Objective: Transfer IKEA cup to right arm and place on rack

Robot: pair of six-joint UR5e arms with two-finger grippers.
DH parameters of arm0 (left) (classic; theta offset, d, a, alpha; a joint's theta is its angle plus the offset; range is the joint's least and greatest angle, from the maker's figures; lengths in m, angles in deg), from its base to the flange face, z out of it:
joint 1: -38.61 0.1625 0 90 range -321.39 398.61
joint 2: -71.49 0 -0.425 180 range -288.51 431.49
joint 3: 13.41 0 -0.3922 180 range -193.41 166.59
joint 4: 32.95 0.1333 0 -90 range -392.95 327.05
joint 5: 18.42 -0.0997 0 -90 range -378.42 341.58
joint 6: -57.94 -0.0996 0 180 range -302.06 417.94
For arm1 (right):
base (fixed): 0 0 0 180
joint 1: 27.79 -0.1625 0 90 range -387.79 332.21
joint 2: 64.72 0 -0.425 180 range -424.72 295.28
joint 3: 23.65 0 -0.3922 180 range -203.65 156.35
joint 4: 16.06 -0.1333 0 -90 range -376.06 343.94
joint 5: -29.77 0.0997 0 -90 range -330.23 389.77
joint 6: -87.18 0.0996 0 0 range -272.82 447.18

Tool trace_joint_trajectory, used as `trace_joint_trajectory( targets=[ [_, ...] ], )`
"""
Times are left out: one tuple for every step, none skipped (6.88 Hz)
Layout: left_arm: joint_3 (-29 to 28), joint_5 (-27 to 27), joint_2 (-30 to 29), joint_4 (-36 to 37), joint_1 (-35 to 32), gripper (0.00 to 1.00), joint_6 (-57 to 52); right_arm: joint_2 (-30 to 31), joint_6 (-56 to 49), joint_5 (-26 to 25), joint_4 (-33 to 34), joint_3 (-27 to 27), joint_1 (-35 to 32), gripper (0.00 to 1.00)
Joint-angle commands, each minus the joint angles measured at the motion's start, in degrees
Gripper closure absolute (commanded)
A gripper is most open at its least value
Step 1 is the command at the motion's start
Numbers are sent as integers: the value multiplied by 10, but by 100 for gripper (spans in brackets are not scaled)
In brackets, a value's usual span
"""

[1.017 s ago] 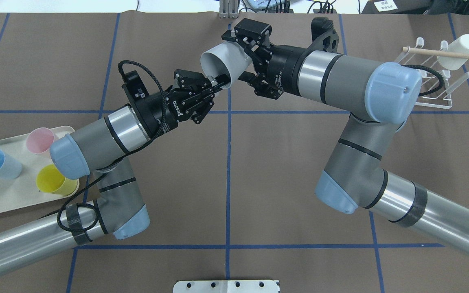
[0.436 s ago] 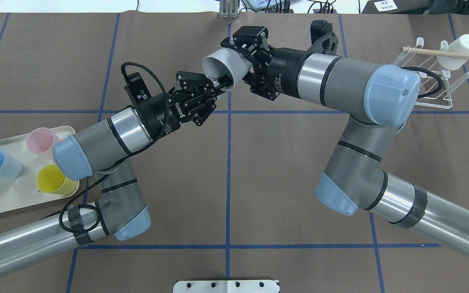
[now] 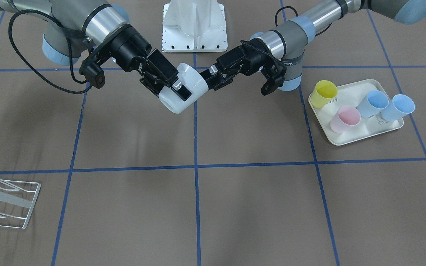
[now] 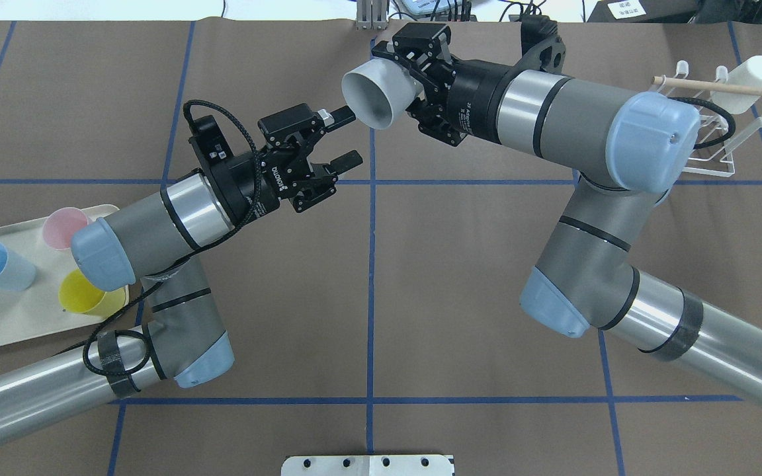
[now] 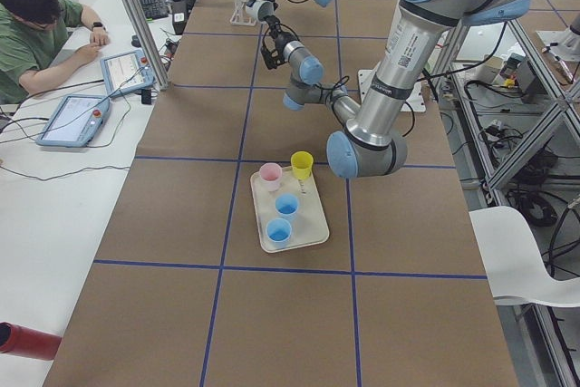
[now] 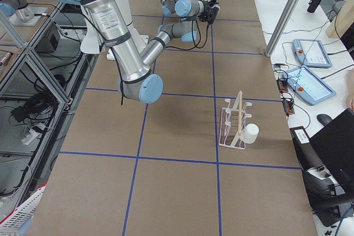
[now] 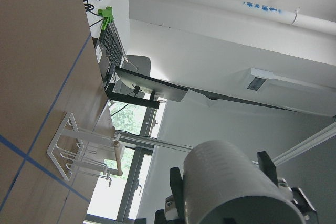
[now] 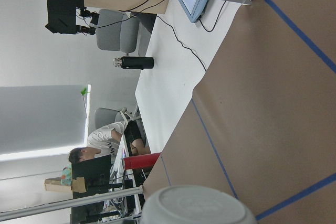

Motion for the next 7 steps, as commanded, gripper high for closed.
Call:
trace_joint_trajectory(
  targets=[
    [8,7,4,2,-5,0,-1,14,-51,-82,8,-4,-3,100],
    [14,32,4,19,-22,0,-2,15,-63,-120,10,-17,-8,100],
    [37,73,9,77,-59,0,-3,17,-84,-128,15,-31,-25,100],
    [92,145,28,165,-113,0,-18,17,-143,-130,44,-31,-41,100],
    [142,189,61,232,-144,0,-57,21,-196,-137,72,-30,-58,100],
    [174,199,87,283,-159,0,-102,30,-251,-174,98,-30,-60,100],
    [214,200,109,367,-183,0,-144,29,-300,-214,138,-30,-65,100]
  ],
)
